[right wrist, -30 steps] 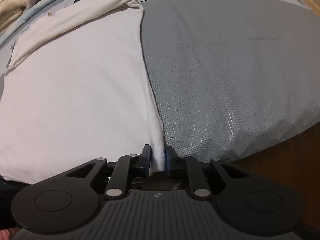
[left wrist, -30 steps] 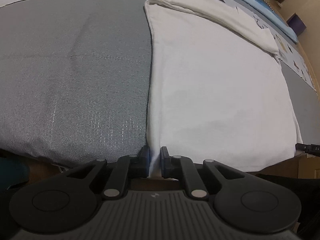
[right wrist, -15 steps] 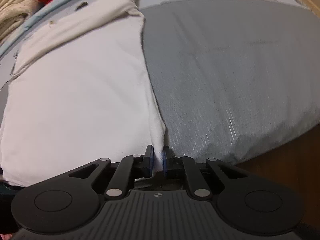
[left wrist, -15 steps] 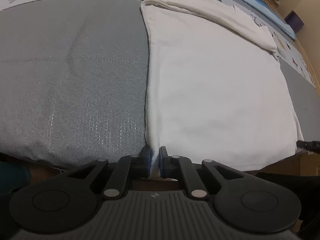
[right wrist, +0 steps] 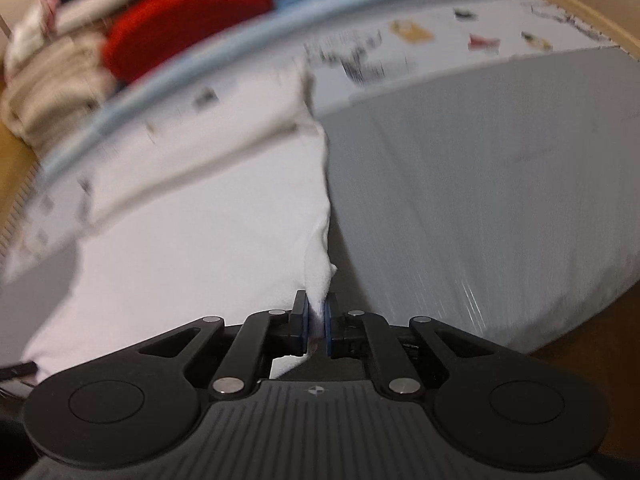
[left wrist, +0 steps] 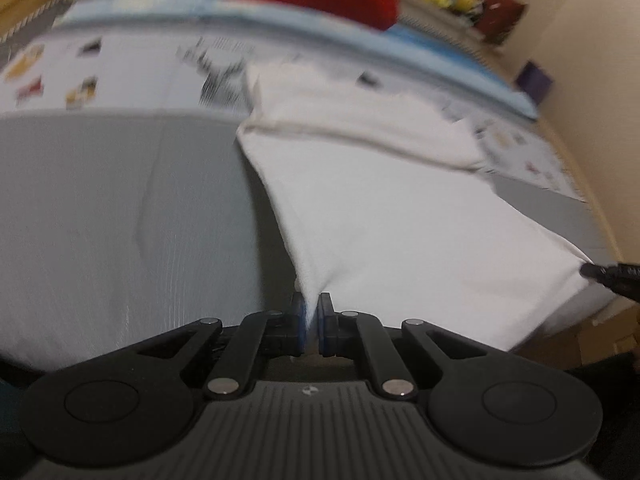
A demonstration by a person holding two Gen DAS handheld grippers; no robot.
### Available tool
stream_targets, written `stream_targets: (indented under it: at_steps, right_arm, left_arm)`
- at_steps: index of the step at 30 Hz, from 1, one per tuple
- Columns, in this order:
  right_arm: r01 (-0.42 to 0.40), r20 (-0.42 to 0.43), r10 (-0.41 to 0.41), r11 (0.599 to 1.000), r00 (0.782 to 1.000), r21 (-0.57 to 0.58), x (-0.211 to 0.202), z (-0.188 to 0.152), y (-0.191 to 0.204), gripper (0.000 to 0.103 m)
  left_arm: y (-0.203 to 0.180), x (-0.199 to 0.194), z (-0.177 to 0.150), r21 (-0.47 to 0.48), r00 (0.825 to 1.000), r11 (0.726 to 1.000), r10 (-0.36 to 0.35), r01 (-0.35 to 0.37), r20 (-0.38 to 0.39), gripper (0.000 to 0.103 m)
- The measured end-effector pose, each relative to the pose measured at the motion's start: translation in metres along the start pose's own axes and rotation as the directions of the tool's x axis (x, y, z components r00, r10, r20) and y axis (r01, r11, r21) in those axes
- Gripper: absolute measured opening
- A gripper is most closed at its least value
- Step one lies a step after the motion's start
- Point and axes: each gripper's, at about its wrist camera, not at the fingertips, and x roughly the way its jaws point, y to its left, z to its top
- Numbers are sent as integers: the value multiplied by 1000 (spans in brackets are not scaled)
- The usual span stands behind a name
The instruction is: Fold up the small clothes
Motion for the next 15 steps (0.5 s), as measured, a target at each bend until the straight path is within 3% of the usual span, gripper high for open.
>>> stream_targets:
  at_steps: [5, 9, 12, 15]
  right_arm:
    - [-123, 95, 121, 992, 988, 13, -59, 7, -7, 6]
    - [-246, 158, 242, 969, 957, 10, -120, 3, -20, 6]
    - [-287, 187, 275, 957, 943, 41, -142, 0, -34, 6]
    - [-282, 176, 266, 956, 948, 73, -125, 10, -36, 6]
  left_arm:
    - [-8, -83, 0, 95, 989, 989, -119, 112, 82, 5]
    - [-4, -146, -7, 149, 967, 971, -210, 188, 144, 5]
    - [14, -145, -2, 58, 960, 971, -238, 231, 150, 5]
    - [27, -106, 17, -17, 970, 976, -215, 218, 110, 5]
